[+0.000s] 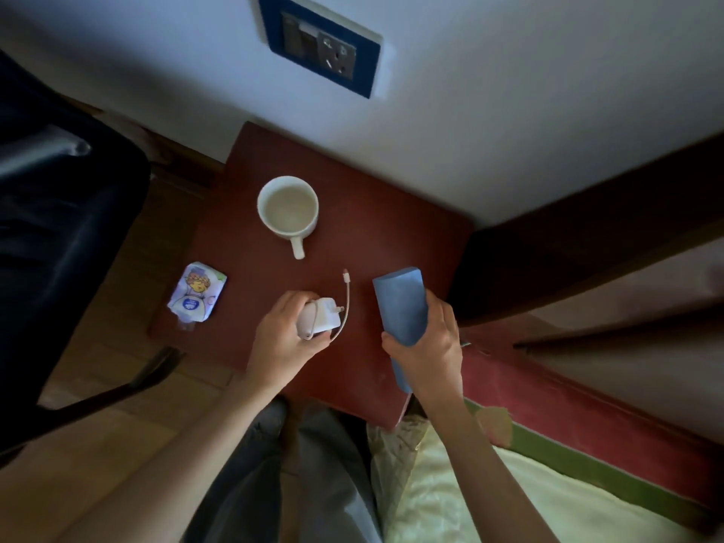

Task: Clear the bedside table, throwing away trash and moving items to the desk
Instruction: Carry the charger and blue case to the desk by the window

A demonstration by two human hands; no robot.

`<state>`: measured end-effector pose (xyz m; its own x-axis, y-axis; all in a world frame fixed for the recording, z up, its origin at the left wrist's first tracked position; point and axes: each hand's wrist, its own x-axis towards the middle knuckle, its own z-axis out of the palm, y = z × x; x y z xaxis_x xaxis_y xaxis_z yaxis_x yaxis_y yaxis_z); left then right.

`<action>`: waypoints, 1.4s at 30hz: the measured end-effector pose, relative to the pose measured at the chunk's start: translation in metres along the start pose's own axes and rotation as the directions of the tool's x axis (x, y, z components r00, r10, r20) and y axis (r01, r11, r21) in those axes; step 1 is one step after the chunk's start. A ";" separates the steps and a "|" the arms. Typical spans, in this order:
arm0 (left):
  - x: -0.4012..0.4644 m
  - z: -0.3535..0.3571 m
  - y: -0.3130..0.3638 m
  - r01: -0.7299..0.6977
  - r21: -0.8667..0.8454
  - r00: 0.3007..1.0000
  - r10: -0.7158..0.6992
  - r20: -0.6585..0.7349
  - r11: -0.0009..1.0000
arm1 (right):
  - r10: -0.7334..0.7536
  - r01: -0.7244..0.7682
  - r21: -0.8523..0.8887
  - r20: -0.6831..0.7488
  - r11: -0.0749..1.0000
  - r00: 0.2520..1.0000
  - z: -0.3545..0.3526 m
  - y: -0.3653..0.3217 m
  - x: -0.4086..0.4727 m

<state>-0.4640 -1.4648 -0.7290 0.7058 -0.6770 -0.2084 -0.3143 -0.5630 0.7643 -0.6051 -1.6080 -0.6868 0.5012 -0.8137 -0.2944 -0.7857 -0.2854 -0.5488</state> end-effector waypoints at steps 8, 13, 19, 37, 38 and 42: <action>-0.050 -0.085 0.054 0.064 -0.184 0.978 -0.098 -0.185 0.981 | -0.169 0.169 0.013 0.055 0.986 0.984 -0.038 -0.072 -0.037; -0.104 -0.154 0.089 -0.001 -0.093 0.947 -0.029 -0.318 0.996 | -0.320 0.318 0.032 0.148 0.947 0.936 -0.067 -0.134 -0.074; -0.186 -0.238 0.112 0.076 0.006 0.862 -0.063 -0.502 0.997 | -0.474 0.462 0.111 0.281 0.880 0.835 -0.090 -0.206 -0.132; -0.543 -0.390 0.034 0.291 -0.090 0.566 -0.247 -0.786 0.952 | -0.826 0.889 0.098 0.427 0.448 0.369 -0.033 -0.315 -0.411; -0.559 -0.395 0.028 0.308 -0.098 0.552 -0.262 -0.792 0.946 | -0.831 0.898 0.103 0.435 0.427 0.346 -0.027 -0.321 -0.424; -0.608 -0.413 0.009 0.343 -0.140 0.471 -0.299 -0.830 0.929 | -0.843 0.924 0.137 0.473 0.358 0.256 -0.005 -0.352 -0.472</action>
<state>-0.6337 -0.8622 -0.3438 0.9532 0.2430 0.1802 0.0389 -0.6891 0.7236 -0.5672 -1.1260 -0.3504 0.9622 0.2718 0.0170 0.2317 -0.7843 -0.5755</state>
